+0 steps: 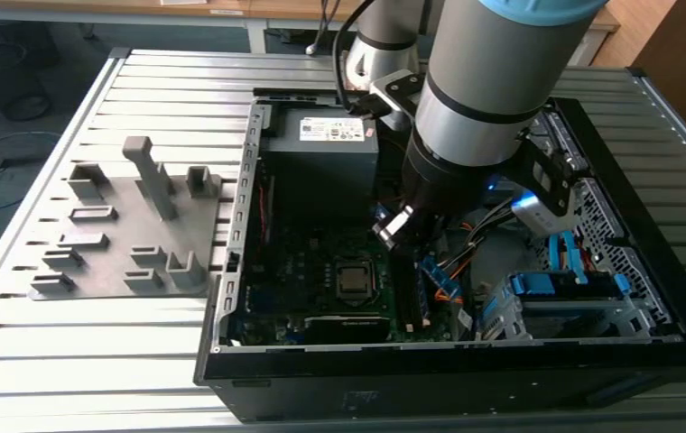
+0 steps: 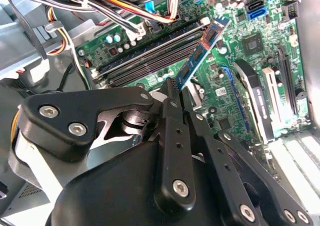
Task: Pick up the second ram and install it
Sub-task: 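Insert the second ram into the second slot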
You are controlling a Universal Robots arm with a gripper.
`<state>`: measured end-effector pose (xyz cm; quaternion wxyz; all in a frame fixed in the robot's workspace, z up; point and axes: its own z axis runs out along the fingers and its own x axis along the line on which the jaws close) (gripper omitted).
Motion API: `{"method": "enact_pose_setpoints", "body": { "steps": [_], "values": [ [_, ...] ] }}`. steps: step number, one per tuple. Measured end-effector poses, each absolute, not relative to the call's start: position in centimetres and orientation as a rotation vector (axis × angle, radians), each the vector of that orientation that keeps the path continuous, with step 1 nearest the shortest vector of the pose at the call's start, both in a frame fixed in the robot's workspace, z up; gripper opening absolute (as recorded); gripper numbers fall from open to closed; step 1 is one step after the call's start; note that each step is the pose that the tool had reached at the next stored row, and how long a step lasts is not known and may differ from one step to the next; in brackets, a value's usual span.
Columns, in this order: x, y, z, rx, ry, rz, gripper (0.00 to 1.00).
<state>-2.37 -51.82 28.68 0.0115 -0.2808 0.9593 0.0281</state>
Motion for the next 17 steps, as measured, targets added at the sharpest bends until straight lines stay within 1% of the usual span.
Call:
{"method": "enact_pose_setpoints", "body": {
  "steps": [17],
  "values": [
    [-2.37, -51.81, 28.67, -0.765, 3.02, 0.086, 0.14]
  ]
}}
